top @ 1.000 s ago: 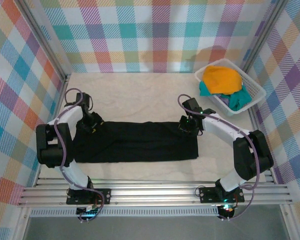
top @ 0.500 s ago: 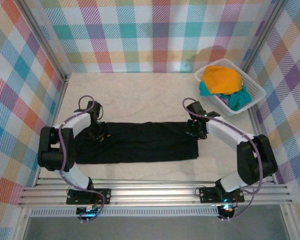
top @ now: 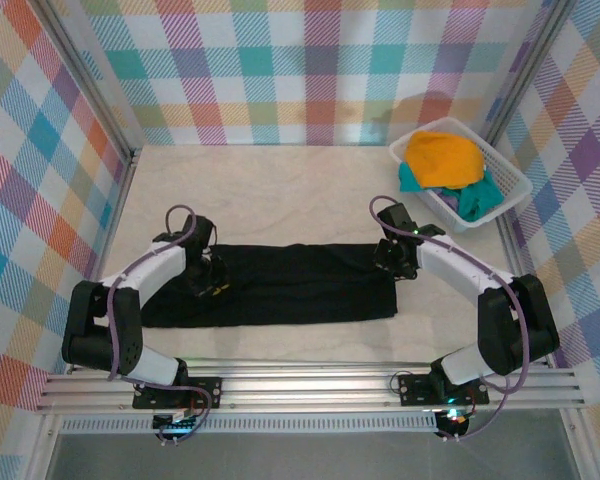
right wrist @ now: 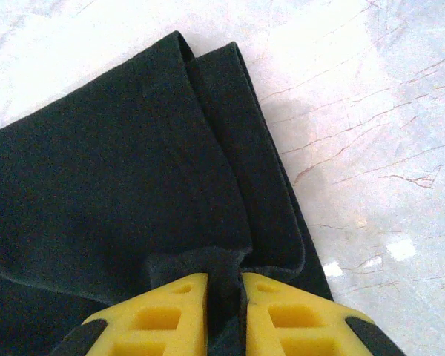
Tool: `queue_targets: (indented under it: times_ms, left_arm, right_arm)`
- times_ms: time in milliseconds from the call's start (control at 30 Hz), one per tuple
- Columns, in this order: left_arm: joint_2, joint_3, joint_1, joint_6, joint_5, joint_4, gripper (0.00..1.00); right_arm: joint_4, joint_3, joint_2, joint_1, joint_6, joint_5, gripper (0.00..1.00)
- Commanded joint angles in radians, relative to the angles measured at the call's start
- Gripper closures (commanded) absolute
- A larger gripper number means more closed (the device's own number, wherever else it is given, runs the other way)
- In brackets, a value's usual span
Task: Fold and stack the t-shirts
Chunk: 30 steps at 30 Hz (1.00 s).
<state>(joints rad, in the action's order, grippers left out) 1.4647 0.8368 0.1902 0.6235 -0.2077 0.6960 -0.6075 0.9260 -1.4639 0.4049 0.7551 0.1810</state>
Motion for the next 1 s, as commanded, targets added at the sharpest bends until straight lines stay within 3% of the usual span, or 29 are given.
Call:
queue_targets:
  times_ms: [0, 67, 300, 467, 567, 700, 867, 967]
  left_arm:
    - [0.009, -0.045, 0.043, 0.063, -0.081, -0.005, 0.88]
    - [-0.007, -0.059, 0.071, 0.095, -0.079, 0.002, 0.88]
    - [-0.153, -0.095, 0.113, 0.209, -0.119, 0.027, 0.65]
    - [-0.245, -0.038, 0.094, 0.206, -0.079, 0.131, 0.64]
    - [-0.239, 0.021, 0.018, 0.167, -0.029, 0.21, 0.64]
    - [-0.267, 0.055, -0.162, 0.136, 0.098, 0.33, 0.59]
    - [-0.32, 0.01, -0.385, 0.074, 0.165, 0.394, 0.55]
    - [-0.369, -0.076, -0.432, 0.117, 0.157, 0.374, 0.55]
  right_arm:
    - [-0.028, -0.005, 0.031, -0.001, 0.018, 0.025, 0.81]
    - [-0.031, -0.013, 0.041, -0.002, 0.026, 0.034, 0.81]
    - [-0.032, -0.035, 0.053, -0.001, 0.048, 0.035, 0.81]
    - [-0.063, -0.052, 0.111, -0.001, 0.077, 0.078, 0.82]
    - [-0.085, -0.076, 0.186, -0.001, 0.106, 0.124, 0.81]
    - [-0.084, -0.088, 0.239, -0.002, 0.103, 0.114, 0.81]
    - [0.006, -0.08, 0.195, 0.018, 0.044, -0.004, 0.8]
    - [0.057, -0.067, 0.122, 0.022, 0.03, -0.077, 0.79]
